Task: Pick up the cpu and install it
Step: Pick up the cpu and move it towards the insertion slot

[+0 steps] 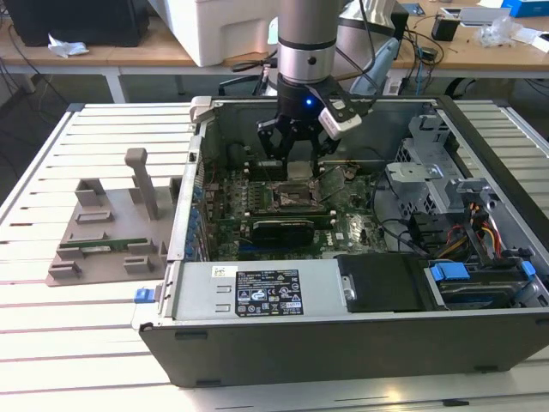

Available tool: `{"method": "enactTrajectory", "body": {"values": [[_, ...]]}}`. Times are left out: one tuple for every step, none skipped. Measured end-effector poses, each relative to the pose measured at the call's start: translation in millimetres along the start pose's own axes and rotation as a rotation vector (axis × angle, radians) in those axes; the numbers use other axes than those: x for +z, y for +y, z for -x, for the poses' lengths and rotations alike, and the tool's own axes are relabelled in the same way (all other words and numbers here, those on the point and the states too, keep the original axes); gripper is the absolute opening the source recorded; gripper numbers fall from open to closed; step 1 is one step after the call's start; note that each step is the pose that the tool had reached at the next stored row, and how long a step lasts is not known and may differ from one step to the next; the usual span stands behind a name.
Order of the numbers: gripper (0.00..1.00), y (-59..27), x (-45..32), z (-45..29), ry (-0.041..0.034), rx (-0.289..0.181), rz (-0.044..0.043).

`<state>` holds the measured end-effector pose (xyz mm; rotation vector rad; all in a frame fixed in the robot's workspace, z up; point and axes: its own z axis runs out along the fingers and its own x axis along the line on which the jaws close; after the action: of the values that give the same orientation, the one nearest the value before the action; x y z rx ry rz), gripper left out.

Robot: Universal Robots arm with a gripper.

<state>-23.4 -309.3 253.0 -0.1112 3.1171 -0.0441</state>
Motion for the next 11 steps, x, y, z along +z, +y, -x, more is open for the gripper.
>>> {"method": "enactTrajectory", "body": {"values": [[0.55, -0.1, 0.0, 0.1, 0.0001, 0.0, -0.001], [0.55, -0.1, -0.1, 0.1, 0.0001, 0.0, -0.0013], [0.55, 0.0, 0.0, 0.2, 0.0001, 0.0, -0.0014], [0.55, 0.0, 0.0, 0.2, 0.0001, 0.0, -0.0013], [0.55, 0.0, 0.0, 0.2, 0.0001, 0.0, -0.0014], [0.55, 0.0, 0.0, 0.2, 0.0001, 0.0, -0.0014], [0.55, 0.0, 0.0, 0.2, 0.0001, 0.0, -0.0015], [0.55, 0.0, 0.0, 0.2, 0.0002, 0.0, -0.0015], [0.55, 0.0, 0.0, 0.2, 0.0001, 0.0, -0.0015], [0.55, 0.0, 0.0, 0.2, 0.0001, 0.0, -0.0015], [0.55, 0.0, 0.0, 0.2, 0.0001, 0.0, -0.0016]]}}
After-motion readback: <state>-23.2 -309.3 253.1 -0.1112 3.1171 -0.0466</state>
